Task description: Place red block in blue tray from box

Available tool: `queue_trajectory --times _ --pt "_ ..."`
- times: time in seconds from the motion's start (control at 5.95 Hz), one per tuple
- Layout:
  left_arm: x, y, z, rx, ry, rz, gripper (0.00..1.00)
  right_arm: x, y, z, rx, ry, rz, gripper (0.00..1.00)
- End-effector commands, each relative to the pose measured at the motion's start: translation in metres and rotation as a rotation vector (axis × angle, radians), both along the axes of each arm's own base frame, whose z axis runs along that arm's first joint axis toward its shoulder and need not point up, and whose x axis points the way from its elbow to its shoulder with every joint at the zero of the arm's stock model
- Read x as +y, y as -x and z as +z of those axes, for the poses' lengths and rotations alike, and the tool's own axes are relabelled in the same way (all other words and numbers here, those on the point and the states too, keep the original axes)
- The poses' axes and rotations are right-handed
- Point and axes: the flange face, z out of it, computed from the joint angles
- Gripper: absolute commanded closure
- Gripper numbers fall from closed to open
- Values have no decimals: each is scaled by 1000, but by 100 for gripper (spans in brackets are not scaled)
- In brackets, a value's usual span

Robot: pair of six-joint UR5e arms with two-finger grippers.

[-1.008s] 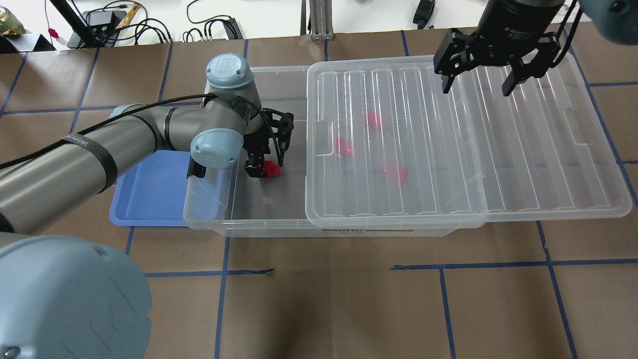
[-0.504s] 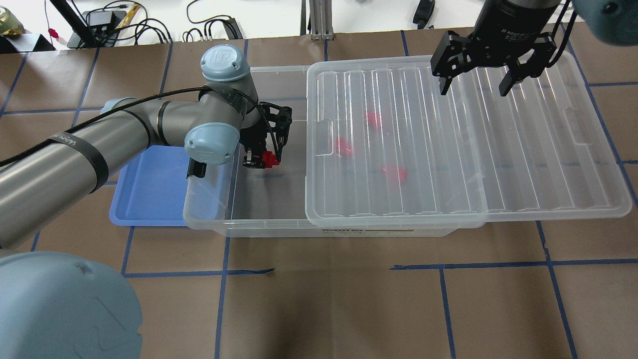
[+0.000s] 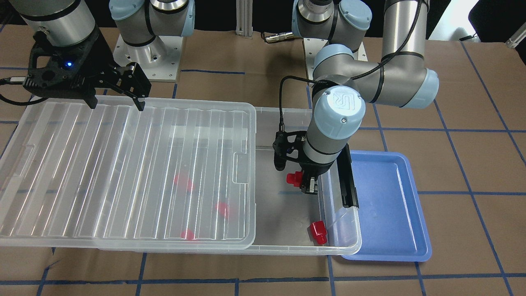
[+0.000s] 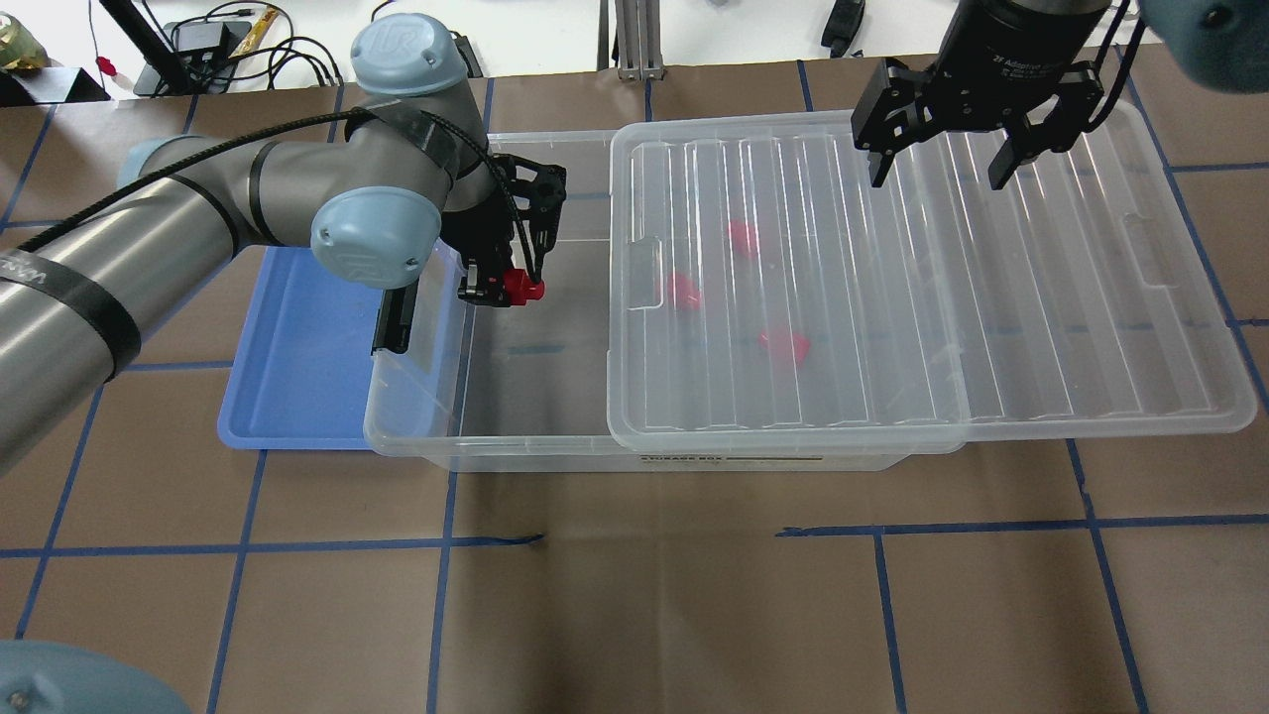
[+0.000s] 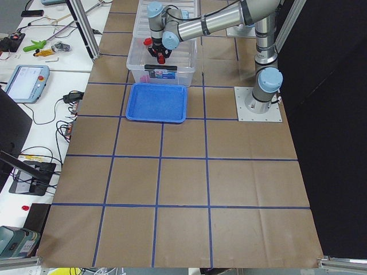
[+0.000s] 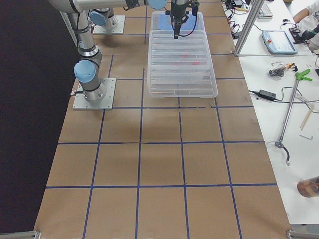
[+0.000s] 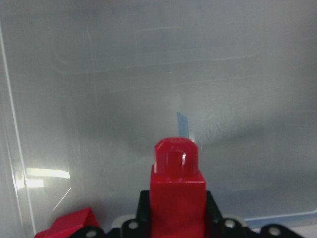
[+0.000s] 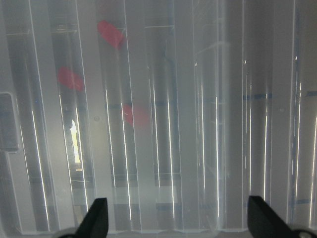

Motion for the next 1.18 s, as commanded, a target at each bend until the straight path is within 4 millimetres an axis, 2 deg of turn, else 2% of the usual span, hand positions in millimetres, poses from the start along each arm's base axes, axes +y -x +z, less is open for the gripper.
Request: queue_trajectory --times 0.0,0.34,0.5,0.67,0.84,1.01 --pt "17 -30 60 2 18 39 90 0 0 -2 0 -6 -1 0" --pt "17 -102 89 5 40 6 90 -5 4 -9 1 -15 4 0" --pt "17 -154 84 6 27 41 90 -12 23 -8 17 9 17 0" --pt "10 -204 71 10 5 96 90 -21 65 -14 26 11 17 0" --pt "6 -219 52 9 -15 77 89 -25 128 -15 54 1 -7 0" --pt "-4 -224 24 9 -20 41 89 -27 182 -20 69 -14 13 0"
